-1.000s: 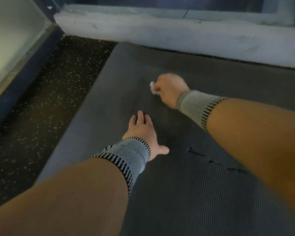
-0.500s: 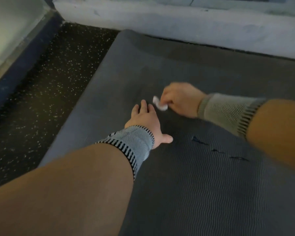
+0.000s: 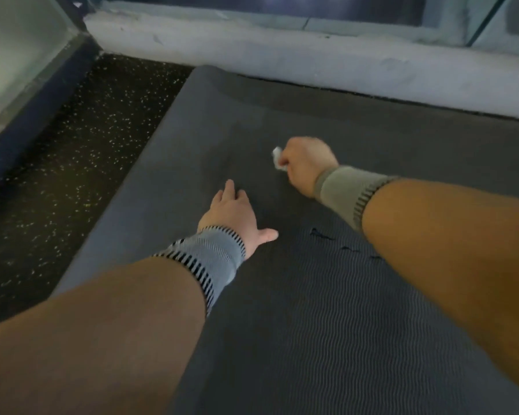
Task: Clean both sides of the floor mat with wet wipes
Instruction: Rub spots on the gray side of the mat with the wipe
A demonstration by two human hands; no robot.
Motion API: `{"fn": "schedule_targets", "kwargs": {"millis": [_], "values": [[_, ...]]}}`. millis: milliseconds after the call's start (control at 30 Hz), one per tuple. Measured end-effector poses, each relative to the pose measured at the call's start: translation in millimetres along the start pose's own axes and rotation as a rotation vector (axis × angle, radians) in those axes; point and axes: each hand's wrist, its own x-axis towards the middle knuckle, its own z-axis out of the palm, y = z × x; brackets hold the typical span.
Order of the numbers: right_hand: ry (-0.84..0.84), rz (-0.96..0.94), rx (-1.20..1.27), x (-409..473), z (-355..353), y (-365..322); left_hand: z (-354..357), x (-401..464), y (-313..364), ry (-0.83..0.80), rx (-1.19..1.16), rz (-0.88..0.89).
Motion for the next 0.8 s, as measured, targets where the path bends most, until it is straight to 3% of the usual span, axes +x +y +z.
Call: {"fn": "schedule_targets", "kwargs": {"millis": [100,167,200,300,367,500,600,633,800], "values": [[-0.08,-0.329,0.045,-49.3,15.0,-27.6,12.6,-23.5,-19.8,0.07,0.013,0.022],[-0.12,-0.453,-0.044,-51.0,11.2,-19.4,19.6,-37.2,-32.4,0.017,0.036,0.03],[-0.093,-0.408,-0.093,-41.3,7.5,-9.5,23.6,-41.9,-36.3,-0.033,0.051,0.037],[0.068,0.01,-0.026,-17.1,3.8,10.7,32.6,-47.3,-42.3,-0.1,0.027,0.037],[0.107,-0.015,0.017,-31.4,11.3,-5.9,36.8,-47.3,-42.7,-0.104,-0.005,0.044],[-0.02,-0.381,0.111,-77.6,20.0,-16.2,41.3,-48.0,-41.8,-0.108,0.01,0.043],[0.154,-0.022,0.128,-58.9,17.0,2.4,41.6,-45.2,-39.7,-0.111,0.057,0.013],[0.17,0.022,0.105,-58.7,20.3,-2.4,41.6,-44.3,-40.1,-0.102,0.066,0.005],[-0.106,-0.516,0.127,-107.3,26.2,-51.3,55.6,-46.5,-53.2,-0.025,0.023,0.068]]}}
